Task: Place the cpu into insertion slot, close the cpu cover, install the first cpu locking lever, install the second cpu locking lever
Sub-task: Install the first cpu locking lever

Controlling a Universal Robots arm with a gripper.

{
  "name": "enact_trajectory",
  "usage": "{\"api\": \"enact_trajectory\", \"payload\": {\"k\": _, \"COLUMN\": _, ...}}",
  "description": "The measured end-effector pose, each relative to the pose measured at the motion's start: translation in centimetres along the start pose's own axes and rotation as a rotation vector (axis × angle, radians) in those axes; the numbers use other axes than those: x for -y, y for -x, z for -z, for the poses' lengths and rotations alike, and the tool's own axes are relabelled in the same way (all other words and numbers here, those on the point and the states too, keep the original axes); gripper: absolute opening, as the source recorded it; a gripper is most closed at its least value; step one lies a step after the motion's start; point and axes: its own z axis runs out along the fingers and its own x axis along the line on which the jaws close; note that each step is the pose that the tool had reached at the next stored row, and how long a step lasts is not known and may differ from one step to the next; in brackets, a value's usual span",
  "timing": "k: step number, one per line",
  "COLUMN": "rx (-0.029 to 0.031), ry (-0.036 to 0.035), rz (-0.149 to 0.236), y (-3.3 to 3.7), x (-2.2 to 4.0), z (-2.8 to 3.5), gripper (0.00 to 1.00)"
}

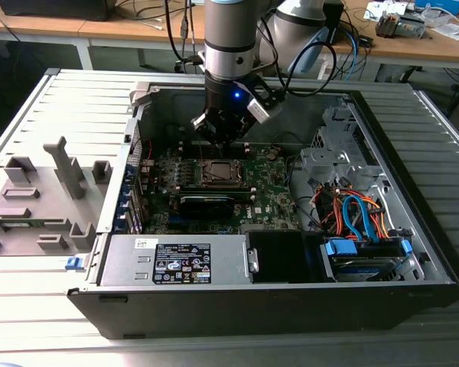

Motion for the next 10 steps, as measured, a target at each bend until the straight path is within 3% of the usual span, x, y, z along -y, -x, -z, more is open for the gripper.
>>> {"api": "enact_trajectory", "payload": {"k": 10, "rx": 0.0006, "ry": 0.0002, "rz": 0.016, "y": 0.00, "x": 0.00, "z": 0.00, "gripper": 0.11}}
